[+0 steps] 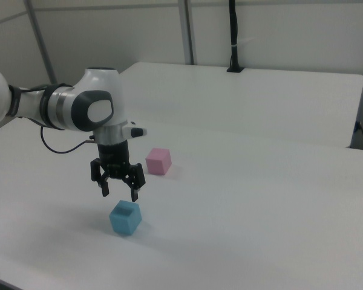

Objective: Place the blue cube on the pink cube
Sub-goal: 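Close the gripper on the light-blue cube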

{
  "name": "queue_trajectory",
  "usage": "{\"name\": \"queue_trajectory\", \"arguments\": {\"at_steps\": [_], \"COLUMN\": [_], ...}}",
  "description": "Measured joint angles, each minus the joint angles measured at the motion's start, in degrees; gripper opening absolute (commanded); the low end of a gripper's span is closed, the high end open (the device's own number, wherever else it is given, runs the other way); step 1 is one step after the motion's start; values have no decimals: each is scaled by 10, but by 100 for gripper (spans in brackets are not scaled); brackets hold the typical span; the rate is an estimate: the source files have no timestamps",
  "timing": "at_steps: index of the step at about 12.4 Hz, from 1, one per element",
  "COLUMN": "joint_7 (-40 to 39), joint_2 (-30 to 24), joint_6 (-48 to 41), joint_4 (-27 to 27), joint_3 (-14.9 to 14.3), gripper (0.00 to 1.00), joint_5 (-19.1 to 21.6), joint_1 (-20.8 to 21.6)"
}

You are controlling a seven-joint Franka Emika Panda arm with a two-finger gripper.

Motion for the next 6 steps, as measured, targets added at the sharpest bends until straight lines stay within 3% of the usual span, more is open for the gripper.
{"name": "queue_trajectory", "arguments": {"at_steps": [6], "joint_7": [-1], "joint_2": [24], "joint_6": [67], "joint_4": [-45], "joint_3": [0], "gripper": [97], "joint_5": [-8], "joint_1": [0]}}
